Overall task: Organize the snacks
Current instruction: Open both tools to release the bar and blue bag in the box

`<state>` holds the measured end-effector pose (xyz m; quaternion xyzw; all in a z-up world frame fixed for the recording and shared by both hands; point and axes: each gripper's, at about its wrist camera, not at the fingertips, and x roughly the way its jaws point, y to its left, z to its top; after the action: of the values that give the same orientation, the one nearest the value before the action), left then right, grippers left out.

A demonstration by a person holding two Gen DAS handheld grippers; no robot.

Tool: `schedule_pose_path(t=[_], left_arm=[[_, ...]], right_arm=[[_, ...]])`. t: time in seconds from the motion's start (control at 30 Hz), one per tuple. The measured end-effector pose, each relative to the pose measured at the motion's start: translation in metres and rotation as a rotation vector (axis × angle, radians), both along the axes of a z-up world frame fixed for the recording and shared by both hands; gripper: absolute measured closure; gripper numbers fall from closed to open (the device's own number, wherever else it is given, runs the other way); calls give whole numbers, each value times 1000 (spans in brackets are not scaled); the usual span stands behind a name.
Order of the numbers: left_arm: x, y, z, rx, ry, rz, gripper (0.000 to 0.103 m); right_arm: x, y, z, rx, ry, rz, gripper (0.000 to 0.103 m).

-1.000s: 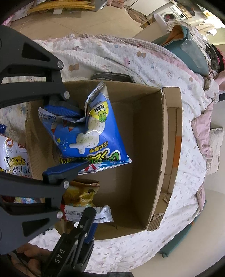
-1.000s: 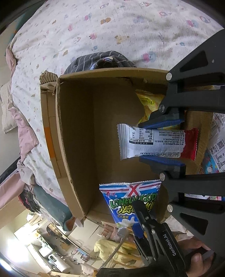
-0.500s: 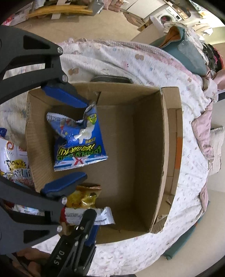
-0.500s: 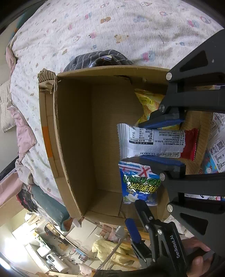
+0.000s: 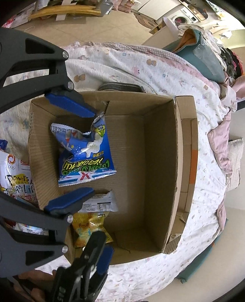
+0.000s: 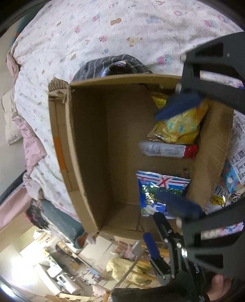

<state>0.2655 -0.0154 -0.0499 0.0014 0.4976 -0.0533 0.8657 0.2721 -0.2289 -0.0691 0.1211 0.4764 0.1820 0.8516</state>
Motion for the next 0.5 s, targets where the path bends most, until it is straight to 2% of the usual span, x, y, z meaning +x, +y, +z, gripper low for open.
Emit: schedule_pose_path(t=[0.2,0.27,0.5], left_arm=[[0,1,1,-4,0,6,29],[0,2,1,-26,15,13,29],[-13,4,14,-45,-4,37,29]], right_arm=[[3,-4,2,3,-3,-10,17],[3,-4,4,6,8,-15,17],[-12,-7,22,26,-25,-35,17]])
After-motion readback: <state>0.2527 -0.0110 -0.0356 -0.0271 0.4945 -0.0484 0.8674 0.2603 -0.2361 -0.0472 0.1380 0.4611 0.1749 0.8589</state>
